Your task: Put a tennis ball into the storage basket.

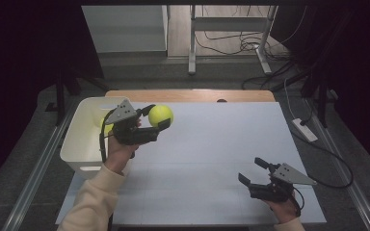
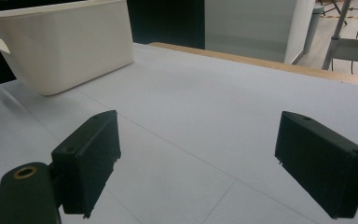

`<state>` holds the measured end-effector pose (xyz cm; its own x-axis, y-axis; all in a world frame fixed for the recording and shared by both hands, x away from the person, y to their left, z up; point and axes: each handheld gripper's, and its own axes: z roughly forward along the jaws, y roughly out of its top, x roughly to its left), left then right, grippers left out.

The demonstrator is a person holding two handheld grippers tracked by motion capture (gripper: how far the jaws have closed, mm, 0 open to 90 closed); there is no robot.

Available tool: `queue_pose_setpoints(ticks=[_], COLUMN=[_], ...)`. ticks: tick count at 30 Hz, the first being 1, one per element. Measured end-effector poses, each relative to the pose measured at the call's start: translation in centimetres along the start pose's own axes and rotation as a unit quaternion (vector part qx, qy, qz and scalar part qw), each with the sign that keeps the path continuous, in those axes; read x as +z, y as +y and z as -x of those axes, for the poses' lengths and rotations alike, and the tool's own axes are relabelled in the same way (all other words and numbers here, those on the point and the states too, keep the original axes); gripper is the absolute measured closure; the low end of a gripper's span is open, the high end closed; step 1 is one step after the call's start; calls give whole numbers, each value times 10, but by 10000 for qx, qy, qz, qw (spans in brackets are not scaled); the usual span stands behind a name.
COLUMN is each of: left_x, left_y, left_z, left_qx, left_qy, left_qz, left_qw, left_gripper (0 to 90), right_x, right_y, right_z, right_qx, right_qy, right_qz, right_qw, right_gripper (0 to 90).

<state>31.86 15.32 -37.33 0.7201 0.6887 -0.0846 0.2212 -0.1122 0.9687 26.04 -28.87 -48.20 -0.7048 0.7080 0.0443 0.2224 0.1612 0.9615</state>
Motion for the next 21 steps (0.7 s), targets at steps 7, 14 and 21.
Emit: queue_pose_setpoints(ticks=[7, 14, 21], left_x=[-8, -15, -21], left_y=[0, 0, -2], left_z=[-7, -15, -23], left_qx=[-41, -80, -127], left_qy=[148, 295, 460], left_qz=[19, -1, -13], left_qw=[9999, 9995, 9989], left_gripper=[269, 270, 269], right_x=[1, 1, 1], right_y=[0, 0, 0], right_z=[-1, -1, -1], right_qx=[-3, -7, -9], right_qy=[5, 7, 6], right_qz=[-11, -15, -16], right_qw=[10000, 10000, 10000], right_gripper=[138, 138, 138])
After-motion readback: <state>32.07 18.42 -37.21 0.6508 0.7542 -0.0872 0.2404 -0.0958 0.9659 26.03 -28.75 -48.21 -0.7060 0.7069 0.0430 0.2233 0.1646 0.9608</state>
